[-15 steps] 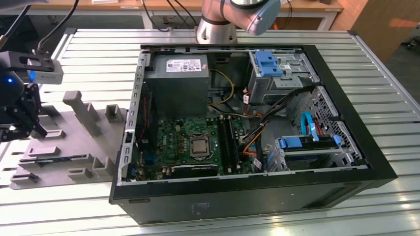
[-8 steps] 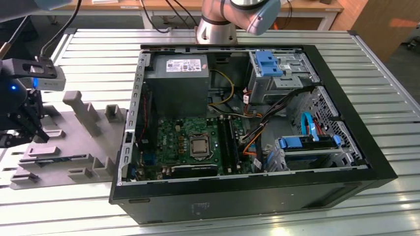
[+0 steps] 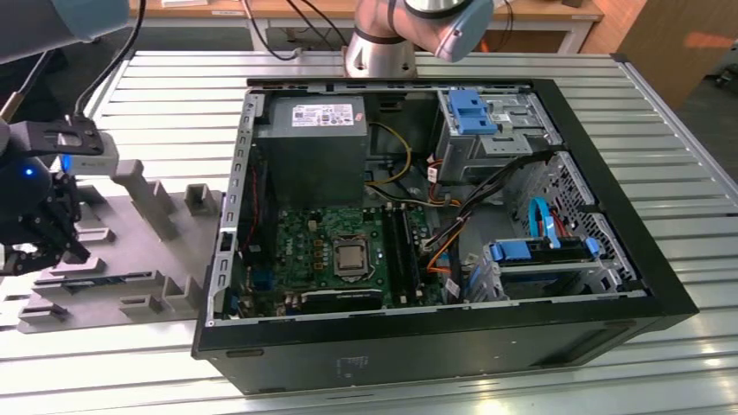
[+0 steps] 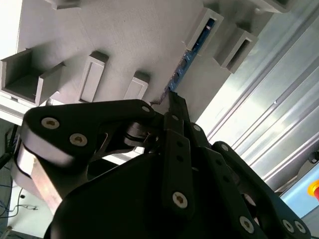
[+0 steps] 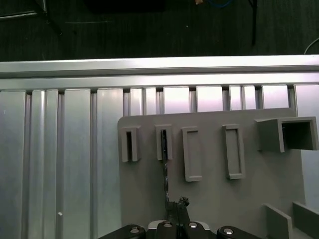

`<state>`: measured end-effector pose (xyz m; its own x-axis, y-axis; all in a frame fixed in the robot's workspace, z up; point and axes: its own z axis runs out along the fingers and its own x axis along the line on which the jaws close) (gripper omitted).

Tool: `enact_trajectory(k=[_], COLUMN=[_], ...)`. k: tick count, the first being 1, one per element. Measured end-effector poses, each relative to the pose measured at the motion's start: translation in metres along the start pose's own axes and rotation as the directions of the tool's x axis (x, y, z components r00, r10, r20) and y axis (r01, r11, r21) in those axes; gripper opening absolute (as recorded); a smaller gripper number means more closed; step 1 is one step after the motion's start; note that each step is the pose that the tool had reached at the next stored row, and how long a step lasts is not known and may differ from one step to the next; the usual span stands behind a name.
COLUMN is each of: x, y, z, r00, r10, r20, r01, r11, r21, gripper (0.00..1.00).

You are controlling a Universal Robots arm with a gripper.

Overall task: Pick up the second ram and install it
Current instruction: 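Pick up the second ram and move it above second insertion slot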

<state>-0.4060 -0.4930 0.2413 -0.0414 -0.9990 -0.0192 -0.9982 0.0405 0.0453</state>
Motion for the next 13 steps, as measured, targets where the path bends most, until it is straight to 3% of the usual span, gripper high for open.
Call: enact_trajectory(k=[10,13], x=[0.003,0.0031], y=[-0.0008,-0.0009], z=[0.0179,0.02], r00=[1.0,1.0], r10=[-0.001,-0.001], r20=[-0.0002,-0.0004], r01=[0.001,0.001], r11=[1.0,1.0], r21=[-0.002,-0.0025], gripper=[0.11,0.11])
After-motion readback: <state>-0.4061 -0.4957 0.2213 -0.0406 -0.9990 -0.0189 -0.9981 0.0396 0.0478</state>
